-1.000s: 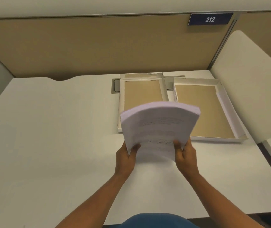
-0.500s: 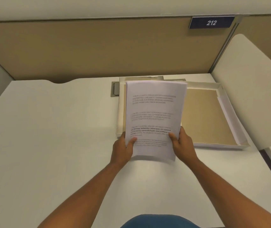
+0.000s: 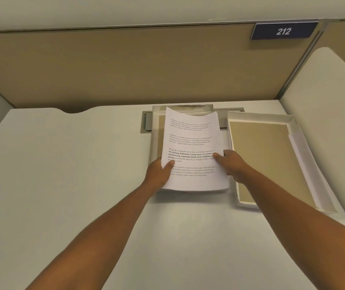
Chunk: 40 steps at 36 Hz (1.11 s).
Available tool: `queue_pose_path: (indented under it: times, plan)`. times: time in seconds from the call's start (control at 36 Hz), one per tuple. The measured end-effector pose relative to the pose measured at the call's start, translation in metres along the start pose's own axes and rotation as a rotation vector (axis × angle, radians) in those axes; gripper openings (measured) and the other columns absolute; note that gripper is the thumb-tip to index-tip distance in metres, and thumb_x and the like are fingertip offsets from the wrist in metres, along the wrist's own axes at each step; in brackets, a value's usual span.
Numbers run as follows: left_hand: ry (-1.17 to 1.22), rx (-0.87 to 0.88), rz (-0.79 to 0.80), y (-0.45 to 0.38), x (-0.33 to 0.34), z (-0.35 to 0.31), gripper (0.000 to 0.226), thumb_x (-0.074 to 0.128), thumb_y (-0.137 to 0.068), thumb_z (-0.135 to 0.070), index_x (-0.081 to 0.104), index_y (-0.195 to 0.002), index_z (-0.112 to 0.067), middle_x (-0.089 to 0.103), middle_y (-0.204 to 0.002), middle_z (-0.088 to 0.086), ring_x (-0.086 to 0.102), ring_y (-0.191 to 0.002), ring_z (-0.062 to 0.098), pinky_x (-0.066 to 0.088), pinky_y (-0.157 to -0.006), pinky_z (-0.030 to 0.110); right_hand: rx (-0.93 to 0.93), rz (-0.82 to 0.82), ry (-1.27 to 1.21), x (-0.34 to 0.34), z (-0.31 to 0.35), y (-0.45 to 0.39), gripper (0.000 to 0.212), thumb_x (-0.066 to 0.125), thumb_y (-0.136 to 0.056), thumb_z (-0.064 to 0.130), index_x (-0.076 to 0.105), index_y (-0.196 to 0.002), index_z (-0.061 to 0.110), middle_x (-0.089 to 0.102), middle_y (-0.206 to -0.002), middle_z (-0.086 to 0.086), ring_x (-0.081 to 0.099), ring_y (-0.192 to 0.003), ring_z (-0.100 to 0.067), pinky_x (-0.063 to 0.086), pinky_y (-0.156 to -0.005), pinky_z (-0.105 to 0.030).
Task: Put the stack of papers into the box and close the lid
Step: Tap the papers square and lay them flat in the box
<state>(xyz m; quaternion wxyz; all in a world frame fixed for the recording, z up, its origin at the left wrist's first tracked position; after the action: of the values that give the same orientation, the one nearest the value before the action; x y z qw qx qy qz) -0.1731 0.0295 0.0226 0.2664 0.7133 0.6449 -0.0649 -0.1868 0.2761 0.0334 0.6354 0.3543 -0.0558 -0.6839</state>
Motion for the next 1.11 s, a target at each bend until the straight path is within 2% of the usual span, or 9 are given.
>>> queue_pose_path:
  times: [0.14, 0.22, 0.36, 0.44, 0.61, 0.72, 0.89, 1.0, 1.11]
  plan:
    - [-0.027, -0.090, -0.020, -0.025, 0.006, 0.007, 0.039, 0.049, -0.101, -0.034, 0.058, -0.132, -0.012, 0.065, -0.129, 0.005, 0.062, -0.112, 0.024, 0.046, -0.088, 0.028, 0.009, -0.038, 0.053, 0.012, 0.012, -0.025, 0.044, 0.050, -0.101, 0.033, 0.057, -0.131, 0.002, 0.063, -0.126, -0.014, 0.062, -0.104, -0.031, 0.051, -0.080, -0.036]
    - [-0.043, -0.127, -0.022, -0.037, 0.008, 0.013, 0.040, 0.049, -0.100, -0.036, 0.058, -0.130, -0.011, 0.065, -0.129, 0.005, 0.062, -0.112, 0.026, 0.050, -0.095, 0.035, 0.034, -0.069, 0.071, 0.020, 0.016, -0.036, 0.044, 0.049, -0.101, 0.033, 0.055, -0.133, 0.003, 0.061, -0.129, -0.014, 0.061, -0.112, -0.034, 0.053, -0.091, -0.041]
    - [-0.078, -0.149, -0.030, -0.051, 0.009, 0.022, 0.040, 0.048, -0.100, -0.037, 0.059, -0.129, -0.011, 0.066, -0.128, 0.004, 0.062, -0.111, 0.025, 0.050, -0.093, 0.034, 0.052, -0.098, 0.104, 0.034, 0.014, -0.048, 0.043, 0.047, -0.102, 0.031, 0.052, -0.134, 0.002, 0.059, -0.132, -0.015, 0.059, -0.116, -0.035, 0.052, -0.095, -0.042]
    - [-0.079, -0.176, -0.016, -0.056, 0.011, 0.027, 0.041, 0.049, -0.100, -0.039, 0.059, -0.130, -0.012, 0.066, -0.128, 0.005, 0.063, -0.111, 0.025, 0.052, -0.096, 0.040, 0.066, -0.104, 0.098, 0.039, 0.011, -0.051, 0.042, 0.046, -0.103, 0.030, 0.050, -0.135, 0.002, 0.058, -0.133, -0.014, 0.059, -0.116, -0.036, 0.053, -0.093, -0.042]
    - [-0.097, -0.204, -0.066, -0.063, 0.017, 0.032, 0.041, 0.051, -0.098, -0.040, 0.060, -0.126, -0.011, 0.067, -0.126, 0.004, 0.063, -0.107, 0.024, 0.053, -0.088, 0.034, 0.047, -0.138, 0.179, 0.042, 0.010, -0.057, 0.042, 0.045, -0.103, 0.030, 0.051, -0.133, 0.001, 0.059, -0.131, -0.017, 0.059, -0.115, -0.036, 0.052, -0.088, -0.039]
    - [-0.165, -0.231, -0.115, -0.066, 0.016, 0.035, 0.042, 0.055, -0.096, -0.040, 0.057, -0.124, -0.008, 0.066, -0.124, 0.007, 0.062, -0.109, 0.028, 0.052, -0.090, 0.037, 0.065, -0.137, 0.284, 0.042, 0.011, -0.060, 0.043, 0.047, -0.102, 0.031, 0.053, -0.127, -0.002, 0.059, -0.128, -0.020, 0.058, -0.115, -0.038, 0.051, -0.094, -0.043]
    - [-0.311, -0.186, -0.135, -0.069, 0.017, 0.035, 0.040, 0.055, -0.094, -0.035, 0.060, -0.121, -0.006, 0.064, -0.118, 0.012, 0.062, -0.107, 0.031, 0.053, -0.088, 0.041, 0.035, -0.153, 0.490, 0.044, 0.011, -0.058, 0.041, 0.049, -0.101, 0.030, 0.052, -0.124, -0.005, 0.062, -0.121, -0.021, 0.060, -0.111, -0.037, 0.049, -0.087, -0.039]
    - [-0.350, -0.200, -0.128, -0.072, 0.017, 0.034, 0.039, 0.055, -0.095, -0.033, 0.058, -0.123, -0.006, 0.058, -0.119, 0.014, 0.060, -0.107, 0.032, 0.051, -0.090, 0.040, 0.012, -0.139, 0.530, 0.045, 0.012, -0.056, 0.043, 0.049, -0.102, 0.031, 0.051, -0.126, -0.005, 0.062, -0.122, -0.021, 0.060, -0.111, -0.037, 0.048, -0.086, -0.037]
    - [-0.374, -0.184, -0.124, -0.075, 0.017, 0.029, 0.040, 0.056, -0.096, -0.031, 0.055, -0.126, -0.005, 0.057, -0.121, 0.016, 0.058, -0.111, 0.033, 0.050, -0.093, 0.041, -0.012, -0.103, 0.564, 0.039, 0.018, -0.053, 0.047, 0.049, -0.101, 0.036, 0.052, -0.126, -0.003, 0.062, -0.123, -0.019, 0.060, -0.111, -0.035, 0.042, -0.076, -0.031]
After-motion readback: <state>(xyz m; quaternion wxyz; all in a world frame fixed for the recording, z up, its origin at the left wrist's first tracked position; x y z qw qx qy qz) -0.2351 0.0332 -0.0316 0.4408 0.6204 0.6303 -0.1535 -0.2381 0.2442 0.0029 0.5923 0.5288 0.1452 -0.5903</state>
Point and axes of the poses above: each hand's wrist, its own y-axis away from the middle knuckle, its own x-axis out of the palm, z = x × y, the point moved 1 cm from there along -y, towards the middle knuckle
